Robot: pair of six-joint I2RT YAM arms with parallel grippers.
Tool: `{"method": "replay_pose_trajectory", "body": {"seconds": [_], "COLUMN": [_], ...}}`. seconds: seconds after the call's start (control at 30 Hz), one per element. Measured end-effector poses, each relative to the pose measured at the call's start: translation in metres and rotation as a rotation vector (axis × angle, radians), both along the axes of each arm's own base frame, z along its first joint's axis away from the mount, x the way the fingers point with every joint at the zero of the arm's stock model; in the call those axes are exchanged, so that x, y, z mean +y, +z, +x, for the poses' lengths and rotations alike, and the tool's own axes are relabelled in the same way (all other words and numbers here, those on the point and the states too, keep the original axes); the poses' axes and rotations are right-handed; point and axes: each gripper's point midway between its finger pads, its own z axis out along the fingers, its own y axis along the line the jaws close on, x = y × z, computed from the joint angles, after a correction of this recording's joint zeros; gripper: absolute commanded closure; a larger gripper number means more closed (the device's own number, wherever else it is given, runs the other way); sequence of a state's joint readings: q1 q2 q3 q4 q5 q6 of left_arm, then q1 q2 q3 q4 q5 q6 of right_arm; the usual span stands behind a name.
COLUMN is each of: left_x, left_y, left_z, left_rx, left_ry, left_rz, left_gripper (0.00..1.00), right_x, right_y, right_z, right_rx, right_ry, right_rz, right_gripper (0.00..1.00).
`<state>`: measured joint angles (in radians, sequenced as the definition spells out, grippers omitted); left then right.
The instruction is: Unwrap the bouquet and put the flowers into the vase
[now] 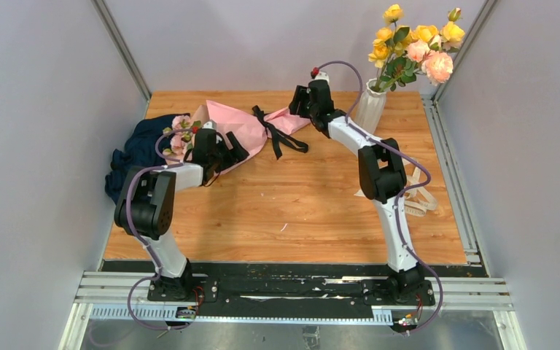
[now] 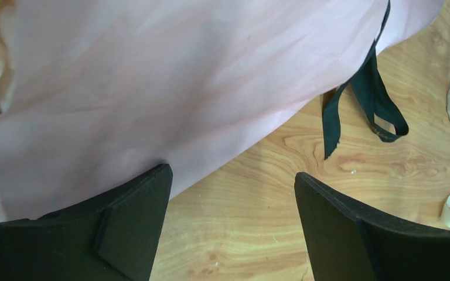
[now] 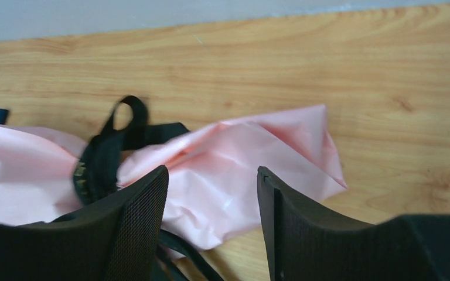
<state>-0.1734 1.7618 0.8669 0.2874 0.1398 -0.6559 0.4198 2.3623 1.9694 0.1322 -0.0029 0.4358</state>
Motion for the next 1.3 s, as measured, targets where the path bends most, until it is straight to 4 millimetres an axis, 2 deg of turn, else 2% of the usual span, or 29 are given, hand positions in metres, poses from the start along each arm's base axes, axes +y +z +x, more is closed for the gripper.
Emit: {"method": "replay_pose_trajectory", "body": {"seconds": [0.13, 0.3, 0.53, 0.67, 0.7, 0.8, 0.9, 1.07, 1.17, 1.27, 1.3], "left_x": [0.002, 0.003, -0.006, -0.013, -0.014, -0.016, -0.017, -0.019, -0.02, -0.02, -0.02], "left_y": [0.01, 0.026, 0.03, 0.032, 0.032, 0.032, 0.032, 0.03, 0.026, 0.019, 0.017], "left_z": [-0.009, -0.011, -0.016, -0.023, -0.024, -0.025, -0.025, -0.026, -0.027, -0.029, -0.03], "left_rx": [-0.01, -0.043, -0.046, -0.048, -0.049, -0.049, -0.049, -0.045, -0.036, -0.019, -0.014], "left_ry": [-0.01, -0.019, -0.047, -0.065, -0.071, -0.076, -0.079, -0.083, -0.083, -0.082, -0.08], "left_rz": [0.015, 0.02, 0.011, 0.011, 0.013, 0.014, 0.016, 0.019, 0.022, 0.029, 0.032], "left_gripper": [0.13, 0.13, 0.13, 0.13, 0.13, 0.13, 0.13, 0.13, 0.13, 0.13, 0.13], "right_x": [-0.014, -0.031, -0.03, -0.021, -0.019, -0.013, -0.012, -0.014, -0.022, -0.035, -0.037], "right_y": [-0.039, -0.089, -0.087, -0.084, -0.086, -0.086, -0.094, -0.095, -0.096, -0.096, -0.095], "right_z": [-0.006, -0.036, -0.036, -0.019, -0.015, -0.002, 0.003, 0.0, -0.02, -0.048, -0.052], "right_rx": [0.096, 0.208, 0.212, 0.194, 0.191, 0.179, 0.193, 0.186, 0.197, 0.219, 0.22], "right_ry": [-0.031, -0.077, -0.099, -0.091, -0.089, -0.085, -0.088, -0.081, -0.078, -0.08, -0.082], "right_rz": [-0.014, -0.034, 0.0, 0.056, 0.069, 0.103, 0.126, 0.144, 0.136, 0.111, 0.104], "right_gripper": [0.39, 0.43, 0.44, 0.46, 0.57, 0.98, 1.0, 1.0, 1.0, 1.0, 1.0]}}
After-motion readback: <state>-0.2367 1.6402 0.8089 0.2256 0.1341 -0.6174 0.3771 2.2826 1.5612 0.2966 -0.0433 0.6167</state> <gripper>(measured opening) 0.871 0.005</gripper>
